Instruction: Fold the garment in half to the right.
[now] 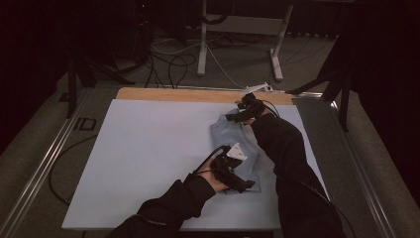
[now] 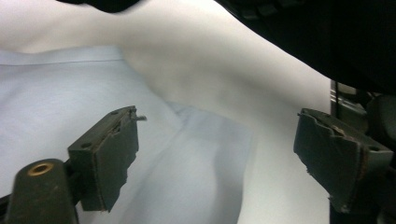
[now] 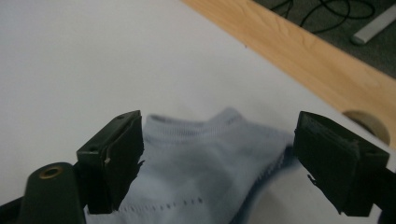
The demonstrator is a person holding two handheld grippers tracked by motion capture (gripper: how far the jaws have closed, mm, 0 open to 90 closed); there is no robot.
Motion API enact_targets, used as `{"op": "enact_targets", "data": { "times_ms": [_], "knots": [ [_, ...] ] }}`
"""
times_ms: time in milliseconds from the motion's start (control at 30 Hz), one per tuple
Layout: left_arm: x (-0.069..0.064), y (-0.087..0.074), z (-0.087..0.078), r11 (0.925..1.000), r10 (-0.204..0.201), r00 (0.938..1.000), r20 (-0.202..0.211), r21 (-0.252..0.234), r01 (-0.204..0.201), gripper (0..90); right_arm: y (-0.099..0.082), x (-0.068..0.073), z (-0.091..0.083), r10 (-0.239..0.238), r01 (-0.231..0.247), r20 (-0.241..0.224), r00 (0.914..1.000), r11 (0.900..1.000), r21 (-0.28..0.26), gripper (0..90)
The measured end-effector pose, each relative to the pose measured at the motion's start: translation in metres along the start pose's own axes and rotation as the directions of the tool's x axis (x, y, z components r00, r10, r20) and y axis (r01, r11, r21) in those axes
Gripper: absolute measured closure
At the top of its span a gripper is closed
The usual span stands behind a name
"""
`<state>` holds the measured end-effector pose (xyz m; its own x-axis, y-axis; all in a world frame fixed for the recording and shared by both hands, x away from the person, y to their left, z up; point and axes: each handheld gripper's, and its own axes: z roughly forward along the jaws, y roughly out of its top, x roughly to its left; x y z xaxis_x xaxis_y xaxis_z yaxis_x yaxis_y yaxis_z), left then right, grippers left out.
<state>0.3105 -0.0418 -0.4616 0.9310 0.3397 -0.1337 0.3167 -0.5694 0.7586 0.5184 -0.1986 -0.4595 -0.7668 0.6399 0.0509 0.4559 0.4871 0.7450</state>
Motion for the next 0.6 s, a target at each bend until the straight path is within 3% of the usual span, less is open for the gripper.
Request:
{"op": "enact_targets", "data": {
  "times_ms": [67, 133, 167, 300, 433, 600],
  "knots": [
    [0.002, -0.003, -0.007, 0.9998, -0.004, 0.9999, -0.010, -0.021, 0.003, 4.4, -0.004, -0.001, 0.000, 0.014, -0.014, -0.001, 0.9999, 0.9999, 0.001, 17.6],
    [0.005, -0.007, -0.013, 0.9997, 0.003, 0.9999, -0.012, -0.024, -0.003, 1.6, -0.007, -0.001, 0.000, 0.015, -0.015, 0.004, 0.9999, 0.9999, 0.003, 17.6],
    [0.006, -0.012, -0.019, 0.9991, 0.017, 0.9992, -0.036, -0.037, -0.018, 0.1, -0.011, -0.002, 0.000, 0.026, -0.026, 0.007, 0.9996, 0.9996, 0.007, 18.0],
    [0.009, -0.020, -0.027, 0.9989, 0.025, 0.9982, -0.054, -0.039, -0.027, 0.0, -0.017, -0.004, 0.001, 0.049, -0.049, 0.015, 0.9987, 0.9986, 0.018, 18.4],
    [0.011, -0.032, -0.038, 0.9966, 0.037, 0.9981, -0.049, -0.071, -0.041, 0.0, -0.020, -0.006, 0.005, 0.064, -0.064, 0.016, 0.9978, 0.9976, 0.024, 19.1],
    [0.015, -0.047, -0.052, 0.9939, 0.046, 0.9964, -0.071, -0.097, -0.053, 0.0, -0.025, -0.009, 0.013, 0.096, -0.096, 0.011, 0.9953, 0.9944, 0.045, 21.3]
  ]
}}
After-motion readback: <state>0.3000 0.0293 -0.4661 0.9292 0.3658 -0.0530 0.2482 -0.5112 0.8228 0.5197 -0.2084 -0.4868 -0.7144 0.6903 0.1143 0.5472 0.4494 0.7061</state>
